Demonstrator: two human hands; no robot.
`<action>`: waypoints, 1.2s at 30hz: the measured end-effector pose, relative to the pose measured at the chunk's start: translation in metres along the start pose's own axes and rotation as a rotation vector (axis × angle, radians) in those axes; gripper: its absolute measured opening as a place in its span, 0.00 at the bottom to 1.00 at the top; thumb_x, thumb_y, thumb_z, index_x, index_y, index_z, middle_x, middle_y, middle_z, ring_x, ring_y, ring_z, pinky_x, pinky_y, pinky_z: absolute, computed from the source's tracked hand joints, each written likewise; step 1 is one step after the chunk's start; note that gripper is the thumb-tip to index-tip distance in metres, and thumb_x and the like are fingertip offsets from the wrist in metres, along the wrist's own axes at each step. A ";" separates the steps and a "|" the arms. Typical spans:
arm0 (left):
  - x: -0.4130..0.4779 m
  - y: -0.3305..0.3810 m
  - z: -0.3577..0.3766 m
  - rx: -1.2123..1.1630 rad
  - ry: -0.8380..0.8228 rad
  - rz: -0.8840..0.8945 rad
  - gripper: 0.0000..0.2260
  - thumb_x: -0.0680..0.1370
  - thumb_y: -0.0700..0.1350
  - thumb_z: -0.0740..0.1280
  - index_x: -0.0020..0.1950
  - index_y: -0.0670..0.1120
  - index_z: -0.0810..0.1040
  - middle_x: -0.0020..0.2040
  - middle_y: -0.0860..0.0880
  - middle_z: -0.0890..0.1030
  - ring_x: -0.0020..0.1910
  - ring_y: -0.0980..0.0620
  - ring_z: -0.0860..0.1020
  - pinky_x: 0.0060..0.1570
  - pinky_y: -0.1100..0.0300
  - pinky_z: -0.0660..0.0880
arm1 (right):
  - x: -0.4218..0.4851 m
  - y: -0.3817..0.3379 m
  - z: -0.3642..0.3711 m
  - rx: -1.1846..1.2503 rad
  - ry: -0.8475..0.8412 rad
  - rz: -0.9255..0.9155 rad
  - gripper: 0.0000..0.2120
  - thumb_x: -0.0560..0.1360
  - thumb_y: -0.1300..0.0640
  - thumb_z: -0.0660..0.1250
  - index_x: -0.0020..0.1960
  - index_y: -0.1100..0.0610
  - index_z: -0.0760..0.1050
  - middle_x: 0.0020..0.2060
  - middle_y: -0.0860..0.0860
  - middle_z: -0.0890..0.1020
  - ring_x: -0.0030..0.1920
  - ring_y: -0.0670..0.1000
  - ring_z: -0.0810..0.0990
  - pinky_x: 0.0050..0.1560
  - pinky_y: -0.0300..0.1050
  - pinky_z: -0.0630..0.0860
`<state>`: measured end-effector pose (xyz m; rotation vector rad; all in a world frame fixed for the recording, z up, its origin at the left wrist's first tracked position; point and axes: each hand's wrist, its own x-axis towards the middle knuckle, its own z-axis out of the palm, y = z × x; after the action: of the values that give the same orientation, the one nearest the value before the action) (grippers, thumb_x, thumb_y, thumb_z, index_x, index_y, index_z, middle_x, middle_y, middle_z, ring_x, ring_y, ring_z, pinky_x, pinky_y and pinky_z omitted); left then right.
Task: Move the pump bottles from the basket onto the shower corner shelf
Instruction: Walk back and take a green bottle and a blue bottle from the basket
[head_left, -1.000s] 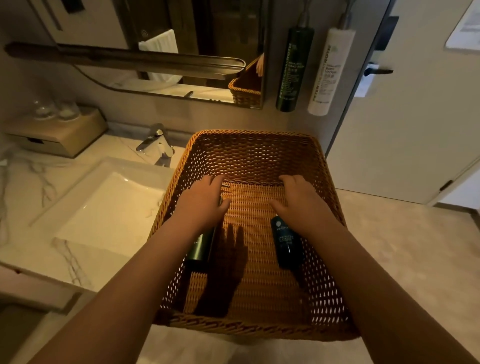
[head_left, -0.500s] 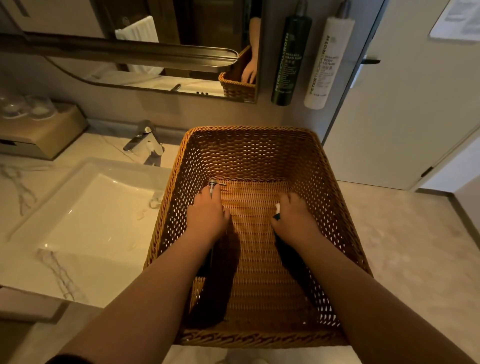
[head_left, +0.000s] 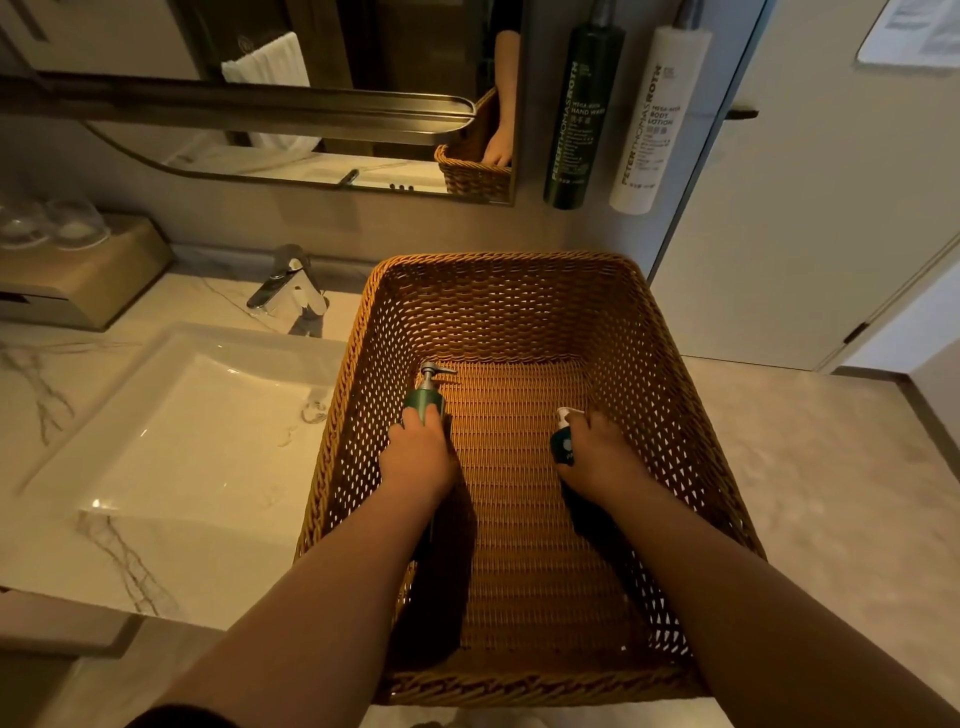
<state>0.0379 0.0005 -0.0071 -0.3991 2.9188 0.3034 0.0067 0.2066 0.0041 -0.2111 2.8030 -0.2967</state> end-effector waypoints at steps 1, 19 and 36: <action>0.000 0.000 0.001 0.002 -0.003 0.000 0.32 0.77 0.49 0.65 0.76 0.46 0.52 0.66 0.42 0.63 0.59 0.45 0.68 0.54 0.52 0.72 | 0.000 0.001 0.000 -0.014 -0.006 -0.002 0.37 0.74 0.51 0.67 0.76 0.56 0.52 0.72 0.58 0.60 0.70 0.57 0.62 0.68 0.49 0.64; 0.001 -0.002 0.000 0.010 -0.085 0.007 0.38 0.74 0.44 0.68 0.77 0.47 0.48 0.66 0.41 0.60 0.59 0.44 0.66 0.55 0.53 0.71 | -0.001 0.001 0.001 0.007 -0.063 -0.026 0.40 0.69 0.53 0.73 0.74 0.53 0.55 0.70 0.56 0.62 0.69 0.57 0.64 0.66 0.50 0.67; -0.001 0.007 0.015 -0.168 -0.277 0.067 0.49 0.71 0.50 0.73 0.76 0.52 0.36 0.65 0.39 0.68 0.60 0.42 0.73 0.59 0.48 0.72 | 0.000 0.000 0.004 0.046 -0.078 -0.025 0.41 0.69 0.54 0.73 0.75 0.54 0.54 0.71 0.57 0.61 0.69 0.58 0.64 0.66 0.50 0.68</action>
<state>0.0392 0.0105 -0.0206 -0.2593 2.6469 0.5674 0.0079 0.2056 0.0005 -0.2415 2.7157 -0.3508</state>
